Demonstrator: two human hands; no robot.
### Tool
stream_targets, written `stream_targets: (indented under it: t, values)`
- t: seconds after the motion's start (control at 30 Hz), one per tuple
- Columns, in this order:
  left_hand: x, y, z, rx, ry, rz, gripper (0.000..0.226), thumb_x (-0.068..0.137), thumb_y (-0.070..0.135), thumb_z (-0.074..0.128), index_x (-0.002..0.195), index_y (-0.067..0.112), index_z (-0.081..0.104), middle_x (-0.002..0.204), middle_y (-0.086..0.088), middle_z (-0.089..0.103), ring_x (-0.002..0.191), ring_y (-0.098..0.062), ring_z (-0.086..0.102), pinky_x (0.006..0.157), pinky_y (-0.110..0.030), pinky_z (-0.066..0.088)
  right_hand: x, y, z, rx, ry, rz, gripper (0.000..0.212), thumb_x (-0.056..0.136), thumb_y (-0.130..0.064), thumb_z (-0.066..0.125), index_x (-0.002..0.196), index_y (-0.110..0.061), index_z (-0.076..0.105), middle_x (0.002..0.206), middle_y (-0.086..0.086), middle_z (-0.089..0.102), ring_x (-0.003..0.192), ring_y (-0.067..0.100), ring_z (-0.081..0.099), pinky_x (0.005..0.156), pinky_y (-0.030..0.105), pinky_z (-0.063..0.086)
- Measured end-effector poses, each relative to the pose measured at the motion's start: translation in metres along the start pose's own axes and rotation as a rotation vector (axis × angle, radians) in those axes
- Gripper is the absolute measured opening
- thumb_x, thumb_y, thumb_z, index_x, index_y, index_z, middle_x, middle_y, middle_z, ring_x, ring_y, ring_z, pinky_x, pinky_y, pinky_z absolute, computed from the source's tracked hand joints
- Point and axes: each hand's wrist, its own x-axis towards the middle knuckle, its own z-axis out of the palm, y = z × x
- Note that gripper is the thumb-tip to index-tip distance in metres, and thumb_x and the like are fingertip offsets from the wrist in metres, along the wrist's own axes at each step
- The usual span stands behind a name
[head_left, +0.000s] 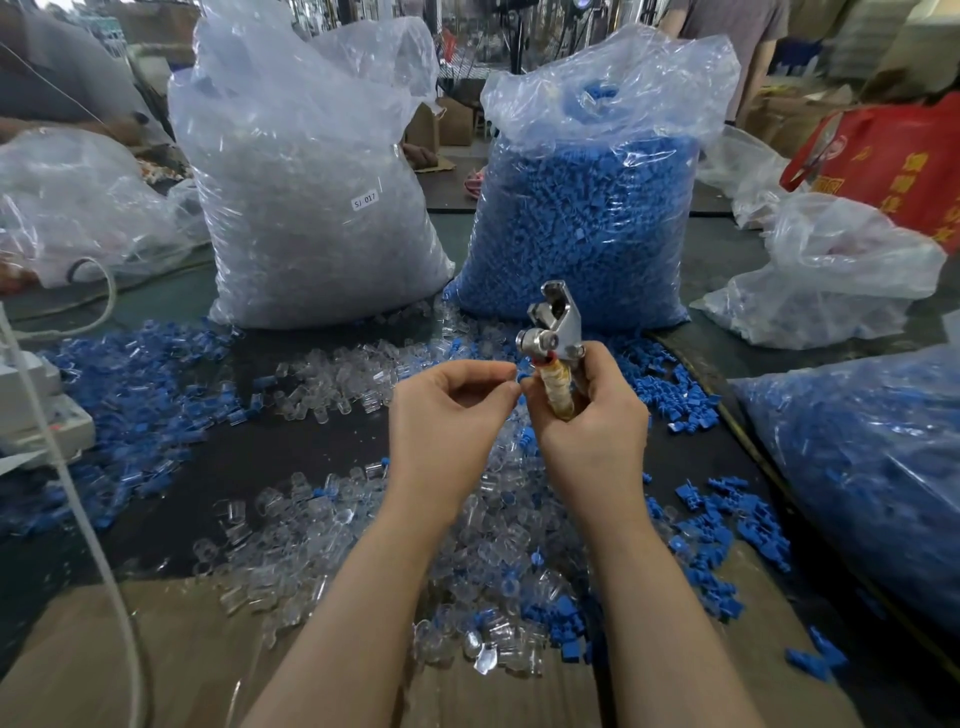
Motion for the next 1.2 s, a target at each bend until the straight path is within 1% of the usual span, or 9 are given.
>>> stream_targets:
  t: [0.1, 0.27, 0.4, 0.53, 0.63, 0.77, 0.87, 1.03, 1.2]
  values:
    - [0.001, -0.002, 0.000, 0.016, 0.012, 0.013, 0.015, 0.078, 0.003, 0.079, 0.084, 0.018, 0.077, 0.078, 0.006, 0.076, 0.075, -0.008, 0.072, 0.075, -0.023, 0.058, 0.001, 0.001, -0.002, -0.013, -0.037, 0.009, 0.017, 0.082, -0.032, 0.065, 0.080, -0.039, 0.049, 0.075, -0.028, 0.060, 0.065, 0.000, 0.053, 0.056, 0.024, 0.037]
    - [0.003, -0.007, 0.002, 0.009, 0.067, -0.015, 0.014, 0.074, 0.009, 0.084, 0.081, 0.019, 0.076, 0.076, 0.005, 0.075, 0.074, -0.010, 0.072, 0.074, -0.025, 0.058, 0.002, 0.003, -0.004, 0.003, -0.124, 0.004, 0.017, 0.082, -0.026, 0.062, 0.078, -0.036, 0.049, 0.071, -0.022, 0.060, 0.059, 0.002, 0.051, 0.052, 0.018, 0.034]
    - [0.005, -0.011, -0.002, 0.007, 0.110, 0.000, 0.014, 0.078, 0.010, 0.081, 0.079, 0.022, 0.075, 0.073, 0.006, 0.074, 0.072, -0.010, 0.071, 0.071, -0.023, 0.058, 0.004, 0.004, -0.005, 0.016, -0.171, 0.013, 0.005, 0.084, -0.028, 0.062, 0.084, -0.029, 0.057, 0.076, -0.015, 0.063, 0.062, 0.005, 0.055, 0.054, 0.017, 0.039]
    - [0.010, -0.010, -0.011, -0.113, 0.108, -0.009, 0.016, 0.081, 0.004, 0.077, 0.082, 0.019, 0.073, 0.075, 0.004, 0.074, 0.071, -0.007, 0.069, 0.067, -0.015, 0.053, 0.006, 0.009, -0.011, -0.041, -0.221, 0.088, 0.006, 0.089, -0.026, 0.065, 0.089, -0.025, 0.059, 0.083, -0.011, 0.065, 0.071, 0.012, 0.060, 0.068, 0.043, 0.053]
    - [0.012, -0.010, -0.015, -0.170, 0.105, 0.006, 0.015, 0.083, 0.002, 0.074, 0.084, 0.017, 0.072, 0.073, 0.006, 0.073, 0.069, -0.003, 0.067, 0.066, -0.013, 0.051, 0.006, 0.010, -0.014, -0.088, -0.287, 0.094, 0.007, 0.087, -0.026, 0.063, 0.092, -0.022, 0.061, 0.082, -0.007, 0.066, 0.078, 0.021, 0.062, 0.074, 0.050, 0.052]
    - [0.013, -0.010, -0.018, -0.205, 0.083, 0.038, 0.015, 0.083, 0.000, 0.073, 0.084, 0.016, 0.071, 0.073, 0.007, 0.073, 0.070, -0.004, 0.066, 0.067, -0.014, 0.052, 0.006, 0.008, -0.013, -0.143, -0.393, 0.077, 0.008, 0.087, -0.023, 0.065, 0.087, -0.026, 0.058, 0.076, -0.013, 0.063, 0.073, 0.018, 0.059, 0.070, 0.049, 0.051]
    - [0.014, -0.011, -0.019, -0.199, 0.039, 0.061, 0.013, 0.083, 0.000, 0.073, 0.086, 0.013, 0.071, 0.075, 0.005, 0.073, 0.071, -0.004, 0.067, 0.068, -0.014, 0.051, 0.006, 0.006, -0.013, -0.120, -0.452, 0.093, 0.006, 0.088, -0.023, 0.065, 0.092, -0.023, 0.061, 0.084, -0.009, 0.067, 0.080, 0.018, 0.062, 0.075, 0.049, 0.052]
    - [0.015, -0.012, -0.021, -0.200, -0.009, 0.087, 0.014, 0.082, -0.001, 0.073, 0.085, 0.013, 0.071, 0.075, 0.007, 0.073, 0.071, -0.002, 0.066, 0.068, -0.014, 0.051, 0.005, 0.003, -0.013, -0.067, -0.484, 0.115, 0.018, 0.078, -0.033, 0.060, 0.092, -0.022, 0.063, 0.083, -0.003, 0.068, 0.081, 0.025, 0.063, 0.076, 0.052, 0.053]
    - [0.015, -0.013, -0.024, -0.206, -0.044, 0.094, 0.013, 0.083, 0.000, 0.072, 0.086, 0.013, 0.071, 0.076, 0.006, 0.073, 0.072, -0.003, 0.066, 0.069, -0.014, 0.051, 0.005, 0.004, -0.013, -0.075, -0.512, 0.122, 0.016, 0.076, -0.032, 0.058, 0.091, -0.026, 0.062, 0.081, -0.005, 0.066, 0.078, 0.024, 0.062, 0.074, 0.051, 0.054]
